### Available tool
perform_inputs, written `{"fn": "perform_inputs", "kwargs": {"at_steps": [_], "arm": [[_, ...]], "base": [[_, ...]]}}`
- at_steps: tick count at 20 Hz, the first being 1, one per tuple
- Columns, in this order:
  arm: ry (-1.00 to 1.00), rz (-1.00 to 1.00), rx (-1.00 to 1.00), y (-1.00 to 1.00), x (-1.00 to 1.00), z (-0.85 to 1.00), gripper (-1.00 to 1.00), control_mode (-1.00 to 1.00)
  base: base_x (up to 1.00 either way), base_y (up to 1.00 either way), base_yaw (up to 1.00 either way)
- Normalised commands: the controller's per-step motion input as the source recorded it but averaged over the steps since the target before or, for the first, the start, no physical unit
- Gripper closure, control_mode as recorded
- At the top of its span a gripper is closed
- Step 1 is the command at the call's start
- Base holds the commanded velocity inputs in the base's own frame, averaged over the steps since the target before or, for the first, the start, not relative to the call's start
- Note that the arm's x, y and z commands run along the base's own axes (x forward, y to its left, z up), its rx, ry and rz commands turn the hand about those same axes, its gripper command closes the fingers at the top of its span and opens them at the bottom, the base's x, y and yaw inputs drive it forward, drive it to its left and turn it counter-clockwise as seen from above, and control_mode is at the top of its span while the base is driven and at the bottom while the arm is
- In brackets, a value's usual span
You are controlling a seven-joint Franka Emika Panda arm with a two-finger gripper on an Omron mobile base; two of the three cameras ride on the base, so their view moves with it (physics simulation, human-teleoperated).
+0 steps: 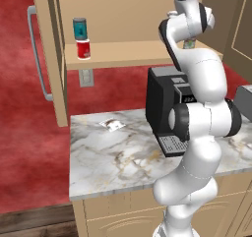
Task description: Stack two cans on top of the other two cans in the cabinet.
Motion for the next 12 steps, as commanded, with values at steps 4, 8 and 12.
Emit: {"fn": "perform_inputs", "kwargs": {"at_steps": [4, 8, 12], "arm": [[0.0, 0.0, 0.01, 0.0, 0.01, -0.06, -1.0, -1.0], [0.0, 0.0, 0.0, 0.0, 0.0, -0.01, -1.0, -1.0], [0.0, 0.0, 0.0, 0.0, 0.0, -0.01, -1.0, -1.0]], "base": [[0.0, 0.0, 0.0], [0.0, 0.0, 0.0], [0.0, 0.0, 0.0]]}}
